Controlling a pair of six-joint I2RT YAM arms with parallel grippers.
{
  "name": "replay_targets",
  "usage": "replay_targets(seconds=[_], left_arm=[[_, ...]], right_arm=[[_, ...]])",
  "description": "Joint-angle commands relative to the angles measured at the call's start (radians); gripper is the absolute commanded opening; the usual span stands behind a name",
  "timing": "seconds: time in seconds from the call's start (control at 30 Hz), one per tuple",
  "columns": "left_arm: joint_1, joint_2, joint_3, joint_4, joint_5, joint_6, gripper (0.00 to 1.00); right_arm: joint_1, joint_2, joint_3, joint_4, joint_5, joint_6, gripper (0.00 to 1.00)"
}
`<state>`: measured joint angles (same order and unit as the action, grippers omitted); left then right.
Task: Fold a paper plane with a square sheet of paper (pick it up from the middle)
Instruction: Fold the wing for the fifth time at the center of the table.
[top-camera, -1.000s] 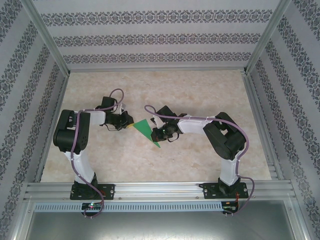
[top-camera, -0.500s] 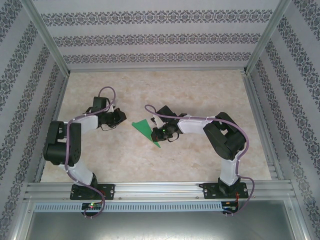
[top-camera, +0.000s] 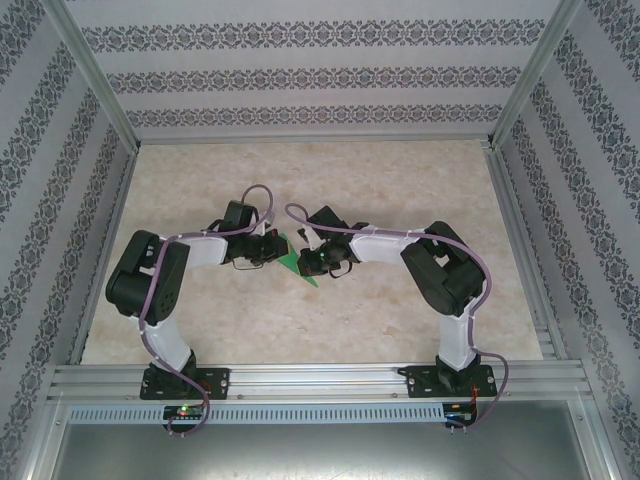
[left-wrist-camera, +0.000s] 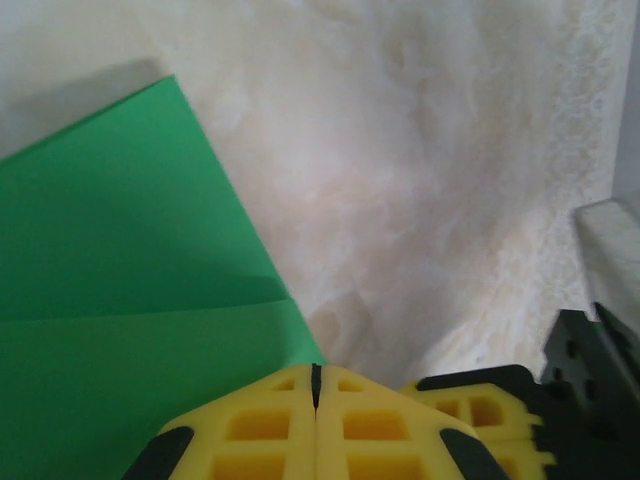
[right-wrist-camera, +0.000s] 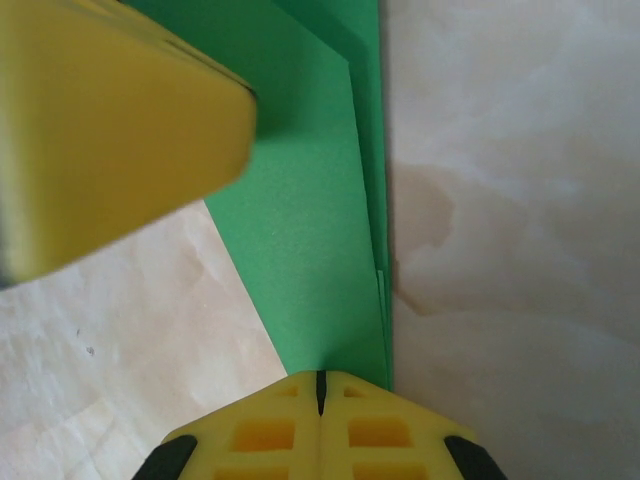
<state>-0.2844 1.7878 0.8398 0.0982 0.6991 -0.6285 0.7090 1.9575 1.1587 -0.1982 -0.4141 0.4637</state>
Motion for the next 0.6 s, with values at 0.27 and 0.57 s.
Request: replay_targets(seconds=[0.27,0.57], left_arm=[[-0.001,0.030,-0.022,-0.011,-0.047,0.050,0.04],[0.000,0.063,-0.041,0.011,-0.040,0.079,0.04]], right_arm=[[0.000,-0.008,0.033,0.063,-0.082,-0.011,0.00],[0.001,0.074,0.059,0.096,-0.092,0.024,0.00]])
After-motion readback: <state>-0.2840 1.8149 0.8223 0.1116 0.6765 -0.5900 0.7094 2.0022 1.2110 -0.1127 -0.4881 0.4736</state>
